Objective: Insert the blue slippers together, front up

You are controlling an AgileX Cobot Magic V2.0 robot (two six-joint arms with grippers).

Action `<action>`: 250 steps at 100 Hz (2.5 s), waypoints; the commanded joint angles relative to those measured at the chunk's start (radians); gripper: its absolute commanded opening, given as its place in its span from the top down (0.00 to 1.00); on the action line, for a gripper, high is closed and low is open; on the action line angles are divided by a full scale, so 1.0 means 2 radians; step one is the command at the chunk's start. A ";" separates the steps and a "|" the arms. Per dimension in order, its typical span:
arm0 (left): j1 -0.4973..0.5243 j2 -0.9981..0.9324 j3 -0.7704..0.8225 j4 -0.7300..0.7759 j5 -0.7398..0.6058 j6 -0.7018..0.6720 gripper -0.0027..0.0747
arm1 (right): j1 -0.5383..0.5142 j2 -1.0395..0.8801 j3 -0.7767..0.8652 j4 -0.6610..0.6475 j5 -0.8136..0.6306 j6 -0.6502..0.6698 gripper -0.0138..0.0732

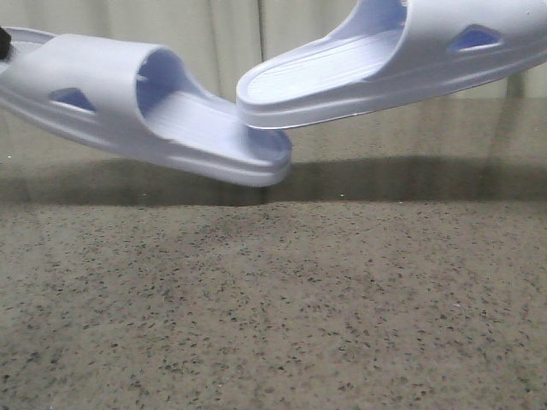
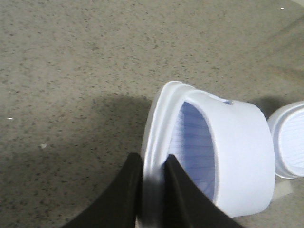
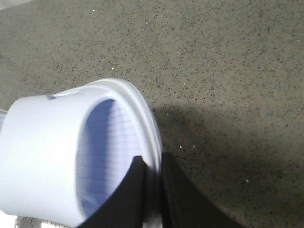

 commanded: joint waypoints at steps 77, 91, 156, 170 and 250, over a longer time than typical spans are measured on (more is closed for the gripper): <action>0.003 -0.015 -0.016 -0.284 0.139 0.099 0.95 | 0.000 0.038 0.019 0.190 -0.031 -0.097 0.96; 0.003 -0.015 -0.016 -0.295 0.158 0.106 0.95 | 0.000 0.059 0.020 0.259 -0.003 -0.166 0.96; 0.003 -0.015 -0.016 -0.307 0.198 0.117 0.95 | 0.062 0.160 0.019 0.381 0.050 -0.327 0.96; 0.003 -0.013 -0.016 -0.297 0.197 0.117 0.95 | 0.080 0.162 0.017 0.402 0.046 -0.350 0.96; 0.003 0.001 -0.016 -0.225 0.142 0.125 0.95 | 0.016 0.160 -0.009 0.380 0.133 -0.349 0.71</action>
